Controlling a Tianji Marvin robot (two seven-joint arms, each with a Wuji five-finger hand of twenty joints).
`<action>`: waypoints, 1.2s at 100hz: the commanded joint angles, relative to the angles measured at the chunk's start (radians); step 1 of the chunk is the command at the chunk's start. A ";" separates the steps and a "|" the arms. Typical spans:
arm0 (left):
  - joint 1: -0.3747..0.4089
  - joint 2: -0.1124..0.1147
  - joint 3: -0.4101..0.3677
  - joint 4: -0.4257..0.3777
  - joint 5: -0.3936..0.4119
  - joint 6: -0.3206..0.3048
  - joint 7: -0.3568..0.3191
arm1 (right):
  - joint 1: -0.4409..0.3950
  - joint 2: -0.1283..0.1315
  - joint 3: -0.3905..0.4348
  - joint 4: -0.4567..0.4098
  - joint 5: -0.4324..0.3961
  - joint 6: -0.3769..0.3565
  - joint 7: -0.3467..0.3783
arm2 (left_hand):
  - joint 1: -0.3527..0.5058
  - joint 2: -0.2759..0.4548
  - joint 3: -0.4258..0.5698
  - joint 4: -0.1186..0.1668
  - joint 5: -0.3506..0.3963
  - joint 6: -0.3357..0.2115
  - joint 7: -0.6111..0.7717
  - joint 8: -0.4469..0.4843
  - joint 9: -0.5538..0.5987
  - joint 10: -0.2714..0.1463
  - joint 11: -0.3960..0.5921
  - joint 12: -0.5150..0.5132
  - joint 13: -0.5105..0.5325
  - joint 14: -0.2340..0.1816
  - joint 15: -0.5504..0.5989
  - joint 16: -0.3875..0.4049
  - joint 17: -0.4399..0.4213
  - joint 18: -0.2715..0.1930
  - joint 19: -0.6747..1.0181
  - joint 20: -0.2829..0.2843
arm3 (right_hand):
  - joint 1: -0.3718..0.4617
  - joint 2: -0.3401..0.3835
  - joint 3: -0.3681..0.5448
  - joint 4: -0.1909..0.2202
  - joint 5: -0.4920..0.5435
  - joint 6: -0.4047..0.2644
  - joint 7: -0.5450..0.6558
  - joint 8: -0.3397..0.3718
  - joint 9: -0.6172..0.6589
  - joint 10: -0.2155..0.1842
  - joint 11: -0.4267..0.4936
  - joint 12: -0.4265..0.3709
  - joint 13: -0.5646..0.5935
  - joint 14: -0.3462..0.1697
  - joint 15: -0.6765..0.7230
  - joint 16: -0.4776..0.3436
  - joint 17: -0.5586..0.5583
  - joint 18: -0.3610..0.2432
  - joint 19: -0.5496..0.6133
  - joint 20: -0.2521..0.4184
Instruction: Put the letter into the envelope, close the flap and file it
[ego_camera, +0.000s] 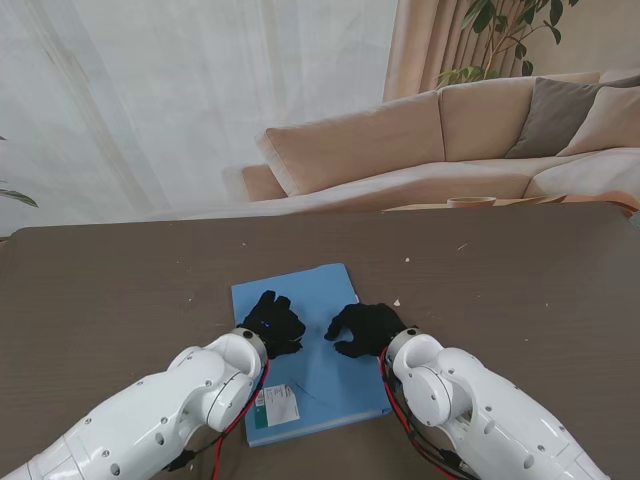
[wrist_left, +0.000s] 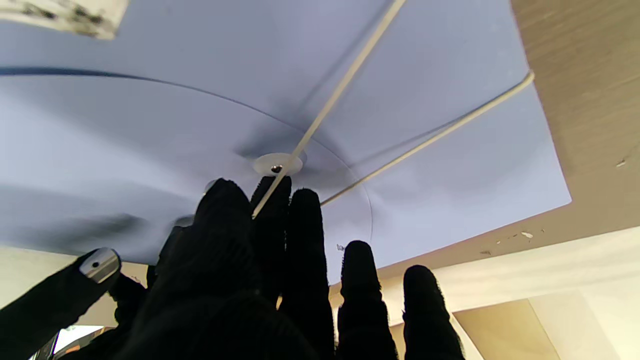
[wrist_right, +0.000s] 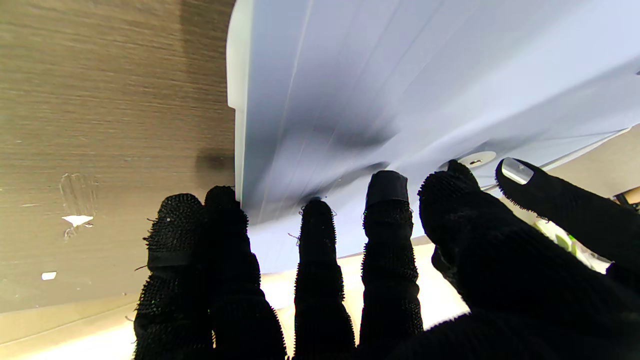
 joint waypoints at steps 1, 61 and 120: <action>0.006 -0.010 0.017 -0.008 -0.015 -0.003 -0.036 | -0.013 -0.006 -0.012 0.010 0.003 -0.006 0.022 | 0.004 0.002 -0.014 -0.012 -0.042 -0.247 -0.109 -0.027 -0.106 -0.028 -0.053 -0.004 -0.021 -0.016 -0.028 0.008 -0.023 -0.009 -0.024 -0.015 | 0.014 -0.002 0.011 -0.009 -0.006 -0.010 0.006 0.004 0.054 0.055 0.028 0.010 0.001 -0.170 -0.017 -0.017 -0.006 -0.013 0.002 0.002; -0.013 -0.008 0.052 -0.005 0.030 0.011 -0.046 | -0.013 -0.006 -0.012 0.010 0.004 -0.005 0.021 | -0.029 -0.030 -0.032 -0.006 0.023 -0.113 0.133 0.220 -0.203 -0.033 -0.057 0.017 -0.023 -0.023 -0.170 0.064 -0.023 -0.014 -0.114 0.034 | 0.013 0.001 0.010 -0.008 -0.008 -0.008 0.002 0.006 0.052 0.055 0.027 0.010 0.001 -0.166 -0.017 -0.017 -0.006 -0.013 0.002 0.002; -0.004 -0.006 0.041 -0.020 0.038 0.018 -0.065 | -0.013 -0.006 -0.011 0.008 0.003 -0.004 0.023 | -0.038 -0.021 -0.038 -0.011 -0.009 -0.150 0.056 0.173 -0.210 -0.010 0.231 0.396 -0.020 -0.026 -0.093 0.123 -0.021 -0.007 -0.133 0.017 | 0.014 0.000 0.010 -0.006 -0.007 -0.009 0.001 0.007 0.054 0.056 0.027 0.010 -0.001 -0.163 -0.017 -0.017 -0.009 -0.012 0.001 0.002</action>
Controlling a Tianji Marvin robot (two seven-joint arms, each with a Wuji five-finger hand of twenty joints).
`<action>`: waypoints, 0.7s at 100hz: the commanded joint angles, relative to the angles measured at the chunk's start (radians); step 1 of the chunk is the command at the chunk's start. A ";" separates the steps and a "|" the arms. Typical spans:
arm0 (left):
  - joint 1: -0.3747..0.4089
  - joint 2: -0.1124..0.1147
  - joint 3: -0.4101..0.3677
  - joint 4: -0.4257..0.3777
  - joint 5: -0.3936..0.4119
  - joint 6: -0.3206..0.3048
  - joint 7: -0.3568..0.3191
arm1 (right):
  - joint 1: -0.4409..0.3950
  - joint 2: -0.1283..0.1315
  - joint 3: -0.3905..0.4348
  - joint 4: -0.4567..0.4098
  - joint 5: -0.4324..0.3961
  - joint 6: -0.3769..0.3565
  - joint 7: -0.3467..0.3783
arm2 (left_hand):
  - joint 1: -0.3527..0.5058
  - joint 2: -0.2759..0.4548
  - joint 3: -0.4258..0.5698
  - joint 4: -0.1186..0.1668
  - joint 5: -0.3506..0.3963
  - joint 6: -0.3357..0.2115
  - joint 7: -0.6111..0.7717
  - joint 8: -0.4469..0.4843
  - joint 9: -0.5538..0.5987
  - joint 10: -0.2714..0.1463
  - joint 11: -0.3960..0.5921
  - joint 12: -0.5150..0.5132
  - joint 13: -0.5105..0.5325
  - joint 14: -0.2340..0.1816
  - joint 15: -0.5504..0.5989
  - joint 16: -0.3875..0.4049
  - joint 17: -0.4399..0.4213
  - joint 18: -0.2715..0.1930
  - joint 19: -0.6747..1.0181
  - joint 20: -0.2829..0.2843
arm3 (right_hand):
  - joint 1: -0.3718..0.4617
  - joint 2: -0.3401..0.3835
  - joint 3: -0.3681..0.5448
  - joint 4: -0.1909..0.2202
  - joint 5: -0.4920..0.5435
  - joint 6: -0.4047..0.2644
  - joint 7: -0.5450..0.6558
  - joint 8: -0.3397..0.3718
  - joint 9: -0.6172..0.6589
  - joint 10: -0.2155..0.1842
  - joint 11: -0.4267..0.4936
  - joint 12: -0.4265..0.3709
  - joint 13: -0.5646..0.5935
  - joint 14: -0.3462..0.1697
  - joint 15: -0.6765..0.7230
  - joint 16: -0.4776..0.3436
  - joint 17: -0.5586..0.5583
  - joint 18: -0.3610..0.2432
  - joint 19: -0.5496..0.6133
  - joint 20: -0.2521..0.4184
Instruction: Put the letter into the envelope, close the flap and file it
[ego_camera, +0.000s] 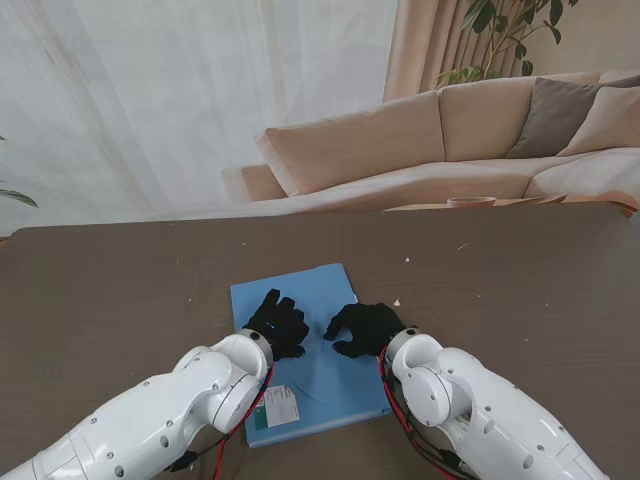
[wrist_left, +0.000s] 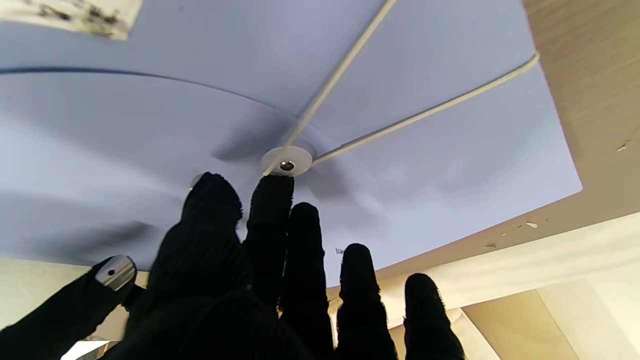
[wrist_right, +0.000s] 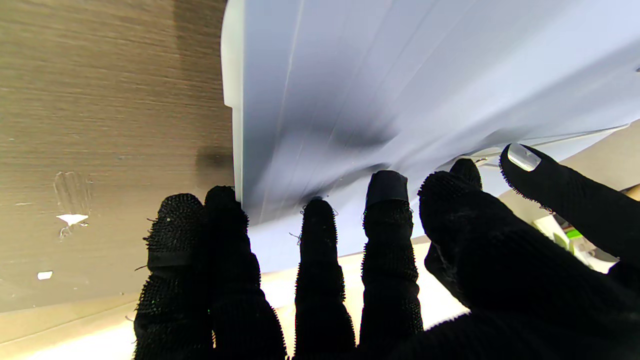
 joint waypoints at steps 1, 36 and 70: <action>0.019 -0.005 0.002 -0.005 -0.002 -0.008 -0.026 | -0.014 -0.004 -0.010 0.009 0.002 -0.003 0.024 | 0.003 0.002 -0.012 -0.011 0.017 -0.160 -0.026 -0.031 -0.040 -0.004 -0.038 -0.019 -0.020 -0.014 -0.033 0.002 -0.009 -0.006 -0.022 0.011 | 0.014 0.000 0.010 -0.007 -0.007 -0.009 0.001 0.007 0.054 0.063 0.016 0.006 -0.001 -0.163 -0.017 -0.017 -0.009 -0.012 0.001 0.002; 0.074 0.000 -0.052 -0.036 0.021 -0.066 -0.031 | -0.012 -0.004 -0.011 0.006 0.004 0.004 0.030 | 0.002 0.003 -0.016 -0.015 0.149 -0.138 -0.014 -0.101 -0.064 -0.015 -0.153 -0.133 -0.022 -0.012 -0.086 -0.021 -0.007 -0.004 -0.027 -0.010 | 0.011 0.006 0.006 -0.005 -0.011 -0.007 -0.003 0.006 0.053 0.061 0.015 0.006 -0.003 -0.158 -0.018 -0.017 -0.009 -0.009 0.001 0.003; 0.128 0.005 -0.102 -0.068 0.063 -0.116 -0.037 | 0.000 -0.005 -0.021 0.008 0.010 0.012 0.033 | -0.006 0.004 -0.015 -0.015 0.179 -0.101 0.039 -0.081 -0.065 -0.022 -0.178 -0.166 -0.019 -0.008 -0.085 -0.025 -0.009 0.000 -0.024 -0.010 | 0.011 0.012 0.000 -0.001 -0.015 -0.005 -0.010 0.008 0.054 0.061 0.014 0.006 -0.003 -0.152 -0.018 -0.016 -0.006 -0.008 0.004 0.005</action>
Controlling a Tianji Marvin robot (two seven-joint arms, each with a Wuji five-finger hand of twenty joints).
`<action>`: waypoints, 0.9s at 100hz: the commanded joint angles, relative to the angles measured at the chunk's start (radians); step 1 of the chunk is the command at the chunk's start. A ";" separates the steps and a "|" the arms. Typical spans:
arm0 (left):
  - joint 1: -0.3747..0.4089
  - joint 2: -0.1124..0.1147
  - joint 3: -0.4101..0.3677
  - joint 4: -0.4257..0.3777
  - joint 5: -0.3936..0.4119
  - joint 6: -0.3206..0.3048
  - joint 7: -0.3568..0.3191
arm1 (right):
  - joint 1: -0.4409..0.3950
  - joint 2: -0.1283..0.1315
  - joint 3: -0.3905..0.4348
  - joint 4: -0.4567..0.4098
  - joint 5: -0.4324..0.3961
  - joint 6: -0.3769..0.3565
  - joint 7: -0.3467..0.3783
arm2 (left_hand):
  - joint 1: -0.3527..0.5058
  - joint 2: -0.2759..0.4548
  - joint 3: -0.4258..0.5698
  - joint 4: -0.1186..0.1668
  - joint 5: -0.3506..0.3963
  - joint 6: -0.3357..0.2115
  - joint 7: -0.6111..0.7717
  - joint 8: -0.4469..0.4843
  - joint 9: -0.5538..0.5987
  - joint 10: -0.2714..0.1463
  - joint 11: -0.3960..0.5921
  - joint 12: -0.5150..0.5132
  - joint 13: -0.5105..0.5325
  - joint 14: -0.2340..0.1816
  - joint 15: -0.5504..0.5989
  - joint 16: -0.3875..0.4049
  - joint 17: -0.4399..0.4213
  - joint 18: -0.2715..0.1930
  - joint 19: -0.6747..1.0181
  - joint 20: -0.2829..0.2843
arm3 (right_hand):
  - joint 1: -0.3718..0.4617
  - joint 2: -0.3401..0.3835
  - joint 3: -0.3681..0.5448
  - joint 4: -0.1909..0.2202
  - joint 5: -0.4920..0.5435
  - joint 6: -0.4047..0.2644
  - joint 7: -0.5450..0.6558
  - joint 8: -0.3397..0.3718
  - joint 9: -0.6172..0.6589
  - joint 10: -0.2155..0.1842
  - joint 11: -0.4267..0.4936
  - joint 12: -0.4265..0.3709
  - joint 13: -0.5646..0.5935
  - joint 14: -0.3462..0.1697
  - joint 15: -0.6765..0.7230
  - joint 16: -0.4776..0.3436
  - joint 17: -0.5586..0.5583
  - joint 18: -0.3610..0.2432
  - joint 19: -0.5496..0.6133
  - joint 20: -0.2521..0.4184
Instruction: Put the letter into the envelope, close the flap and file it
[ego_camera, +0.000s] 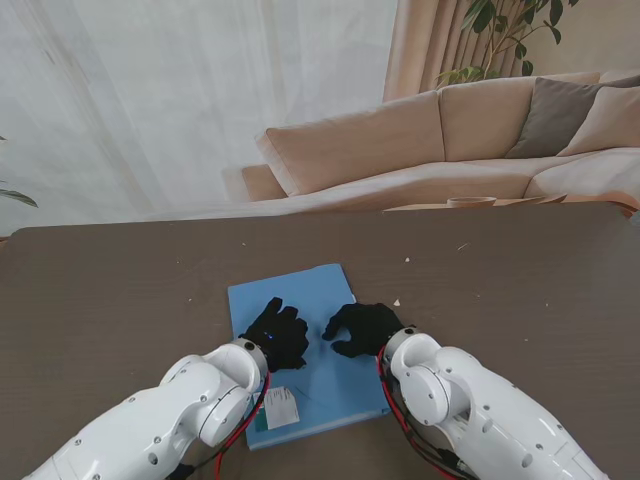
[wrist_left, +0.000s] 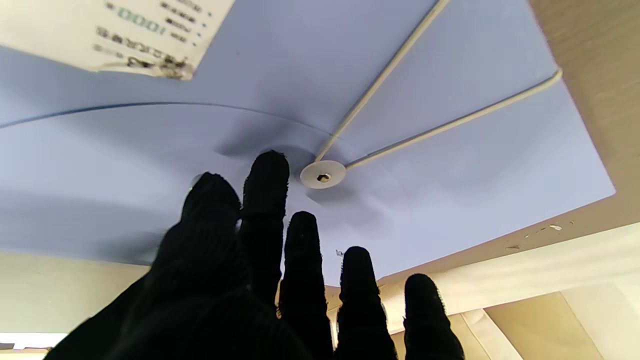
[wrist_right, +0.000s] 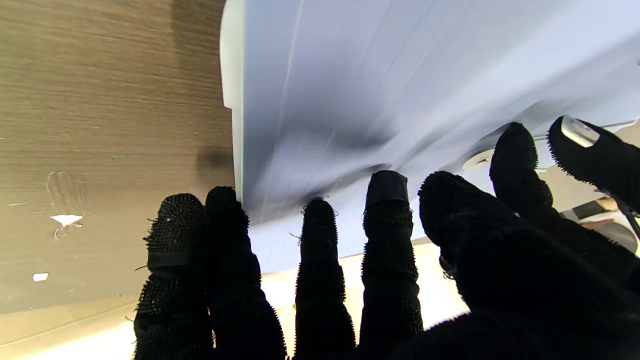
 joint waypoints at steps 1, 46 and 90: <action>0.017 0.000 0.003 -0.002 0.008 -0.005 -0.021 | -0.008 -0.005 -0.012 0.011 0.003 0.002 0.026 | -0.006 0.005 -0.016 -0.015 0.057 -0.059 -0.001 -0.009 -0.029 -0.011 -0.012 -0.010 -0.019 -0.007 -0.008 -0.009 -0.009 0.000 -0.012 -0.007 | 0.011 0.012 0.000 -0.001 -0.014 -0.006 -0.010 0.008 0.053 0.066 0.021 0.009 -0.002 -0.147 -0.015 -0.016 -0.005 -0.008 0.004 0.005; 0.243 -0.012 -0.301 -0.138 -0.082 -0.167 0.071 | -0.053 -0.006 0.035 -0.047 -0.009 0.015 0.018 | -0.081 0.082 -0.012 0.008 -0.321 -0.098 -0.281 -0.149 -0.033 -0.010 -0.175 -0.245 -0.004 0.031 -0.140 -0.315 0.038 0.043 -0.021 -0.037 | -0.005 0.035 -0.020 0.007 -0.031 0.001 -0.031 0.014 0.044 0.063 0.014 0.009 -0.015 -0.144 -0.017 -0.013 -0.026 0.006 0.003 0.011; 0.499 -0.042 -0.586 -0.228 -0.355 -0.299 0.199 | -0.199 -0.035 0.131 -0.240 0.028 0.050 -0.102 | -0.112 0.082 -0.010 0.014 -0.418 -0.064 -0.349 -0.244 -0.112 0.016 -0.310 -0.408 -0.015 0.042 -0.361 -0.569 0.019 0.054 -0.144 -0.324 | -0.002 0.088 -0.109 0.067 -0.160 0.024 -0.177 0.099 -0.060 0.049 -0.047 -0.036 -0.113 -0.161 -0.137 -0.073 -0.158 0.039 -0.192 -0.094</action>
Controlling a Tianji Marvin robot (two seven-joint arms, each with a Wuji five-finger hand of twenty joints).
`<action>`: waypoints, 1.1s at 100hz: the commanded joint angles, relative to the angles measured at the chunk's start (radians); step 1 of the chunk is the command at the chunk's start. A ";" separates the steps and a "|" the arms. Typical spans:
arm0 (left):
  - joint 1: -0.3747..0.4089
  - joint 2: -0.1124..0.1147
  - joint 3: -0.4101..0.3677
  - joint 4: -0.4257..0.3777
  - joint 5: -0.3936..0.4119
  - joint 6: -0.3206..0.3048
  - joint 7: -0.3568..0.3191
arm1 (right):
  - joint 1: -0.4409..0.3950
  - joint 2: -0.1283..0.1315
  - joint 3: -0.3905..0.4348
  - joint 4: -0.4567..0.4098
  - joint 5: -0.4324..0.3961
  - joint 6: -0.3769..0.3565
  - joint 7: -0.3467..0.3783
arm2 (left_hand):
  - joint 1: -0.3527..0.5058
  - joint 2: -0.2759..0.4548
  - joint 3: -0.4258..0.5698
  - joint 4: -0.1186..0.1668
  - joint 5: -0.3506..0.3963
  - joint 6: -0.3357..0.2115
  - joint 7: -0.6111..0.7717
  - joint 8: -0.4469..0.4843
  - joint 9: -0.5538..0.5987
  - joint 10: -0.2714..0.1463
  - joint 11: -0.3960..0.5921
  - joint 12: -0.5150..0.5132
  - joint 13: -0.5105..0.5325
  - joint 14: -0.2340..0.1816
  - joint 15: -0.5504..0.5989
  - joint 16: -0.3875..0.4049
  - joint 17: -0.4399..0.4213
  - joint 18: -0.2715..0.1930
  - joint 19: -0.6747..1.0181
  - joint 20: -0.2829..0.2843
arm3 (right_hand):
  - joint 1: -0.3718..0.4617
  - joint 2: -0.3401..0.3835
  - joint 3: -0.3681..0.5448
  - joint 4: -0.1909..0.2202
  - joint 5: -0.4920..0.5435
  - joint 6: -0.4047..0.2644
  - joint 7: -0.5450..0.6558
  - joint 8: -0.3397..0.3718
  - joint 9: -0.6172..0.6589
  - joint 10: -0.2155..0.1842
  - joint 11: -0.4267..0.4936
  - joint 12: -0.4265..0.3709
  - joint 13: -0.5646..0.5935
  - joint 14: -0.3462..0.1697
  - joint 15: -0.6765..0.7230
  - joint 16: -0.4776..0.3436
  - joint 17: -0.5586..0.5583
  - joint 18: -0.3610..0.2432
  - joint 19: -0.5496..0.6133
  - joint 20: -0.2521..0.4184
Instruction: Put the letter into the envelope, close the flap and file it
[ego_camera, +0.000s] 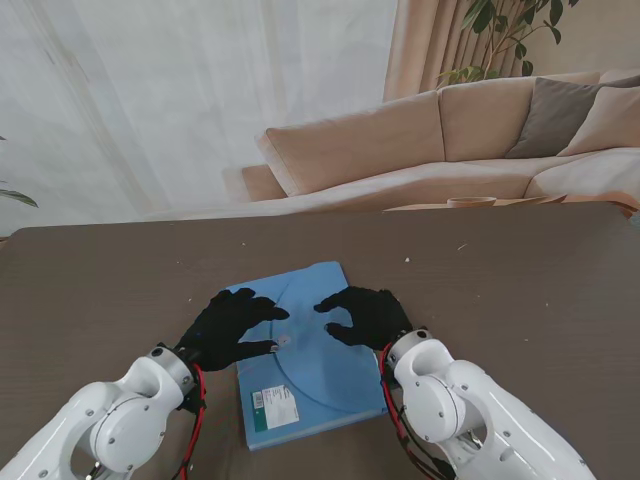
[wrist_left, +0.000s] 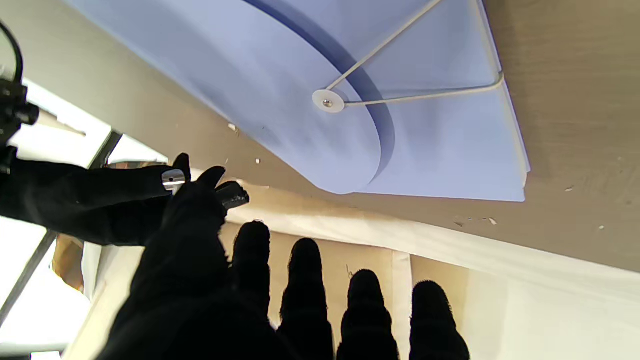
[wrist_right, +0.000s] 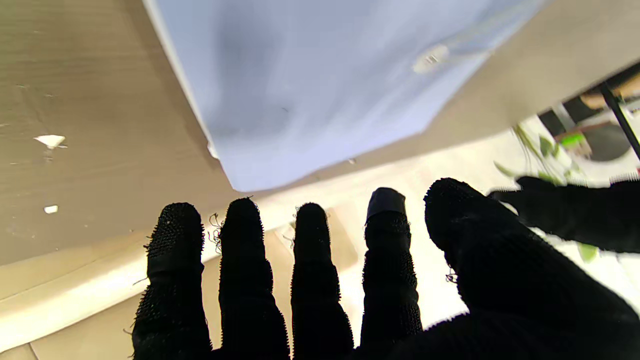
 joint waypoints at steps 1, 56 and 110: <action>0.049 -0.007 -0.017 -0.005 -0.012 -0.020 0.018 | -0.034 -0.016 -0.005 -0.030 0.002 -0.003 -0.003 | -0.014 0.043 -0.012 0.013 -0.032 0.004 -0.021 -0.018 -0.044 0.002 -0.022 -0.021 -0.017 0.001 -0.029 -0.025 -0.001 0.009 -0.035 -0.061 | -0.001 0.028 -0.019 0.027 -0.050 0.011 -0.031 0.011 -0.048 -0.013 -0.023 -0.020 -0.045 -0.038 -0.044 -0.029 -0.040 0.022 -0.057 -0.044; 0.231 -0.068 -0.110 0.082 -0.357 -0.182 0.228 | -0.194 -0.078 -0.032 0.003 0.228 -0.135 -0.252 | -0.059 0.040 -0.015 0.003 -0.126 -0.037 -0.040 -0.111 -0.160 -0.071 -0.125 -0.130 -0.030 -0.062 -0.112 -0.351 0.033 -0.036 -0.152 -0.452 | -0.022 0.073 -0.130 -0.004 -0.285 -0.017 -0.120 -0.011 -0.236 -0.065 -0.104 -0.082 -0.260 -0.088 -0.176 -0.116 -0.246 -0.029 -0.294 -0.271; 0.214 -0.084 -0.065 0.130 -0.488 -0.204 0.256 | -0.170 -0.100 -0.058 0.094 0.331 -0.247 -0.291 | -0.035 0.045 -0.009 0.004 -0.135 -0.047 0.016 -0.120 -0.162 -0.080 -0.134 -0.122 -0.028 -0.082 -0.113 -0.391 0.041 -0.057 -0.161 -0.513 | -0.001 0.084 -0.155 -0.012 -0.299 -0.030 -0.108 -0.010 -0.255 -0.096 -0.111 -0.088 -0.279 -0.123 -0.189 -0.124 -0.265 -0.073 -0.324 -0.277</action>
